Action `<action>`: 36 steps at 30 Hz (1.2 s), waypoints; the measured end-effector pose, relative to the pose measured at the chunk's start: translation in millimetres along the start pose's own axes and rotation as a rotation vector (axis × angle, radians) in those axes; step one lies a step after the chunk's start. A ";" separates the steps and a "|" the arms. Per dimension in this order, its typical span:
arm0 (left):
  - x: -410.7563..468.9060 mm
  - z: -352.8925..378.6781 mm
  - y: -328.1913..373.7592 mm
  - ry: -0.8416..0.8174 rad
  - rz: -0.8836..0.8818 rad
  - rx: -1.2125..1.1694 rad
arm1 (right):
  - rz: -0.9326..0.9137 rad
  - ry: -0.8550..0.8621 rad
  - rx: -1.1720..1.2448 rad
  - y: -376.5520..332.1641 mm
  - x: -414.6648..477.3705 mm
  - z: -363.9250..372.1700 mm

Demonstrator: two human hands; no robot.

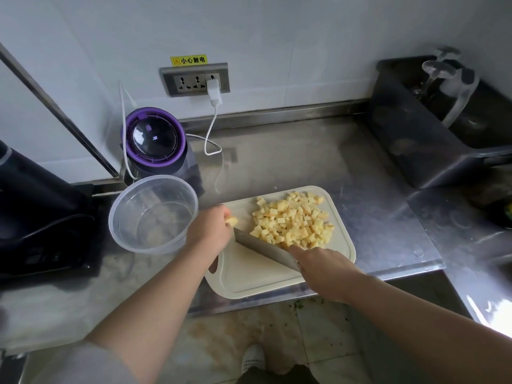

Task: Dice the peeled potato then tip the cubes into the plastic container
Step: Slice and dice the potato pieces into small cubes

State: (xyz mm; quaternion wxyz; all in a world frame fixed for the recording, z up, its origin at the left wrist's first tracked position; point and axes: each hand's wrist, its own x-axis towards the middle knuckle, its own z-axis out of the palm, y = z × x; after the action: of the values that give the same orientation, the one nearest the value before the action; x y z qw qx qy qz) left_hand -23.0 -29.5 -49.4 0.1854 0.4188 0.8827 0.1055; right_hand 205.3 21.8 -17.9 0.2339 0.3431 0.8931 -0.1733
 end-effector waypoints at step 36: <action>-67.1 40.9 2.9 -0.051 -0.254 -0.671 | 0.055 -0.032 0.133 -46.5 -11.4 10.7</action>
State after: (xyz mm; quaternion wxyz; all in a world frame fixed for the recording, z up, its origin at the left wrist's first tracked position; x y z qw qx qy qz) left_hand 34.9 -78.7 -69.5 0.3461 0.2241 0.8391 0.3549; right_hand 183.7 -22.0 -13.8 0.2296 0.3796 0.8658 -0.2313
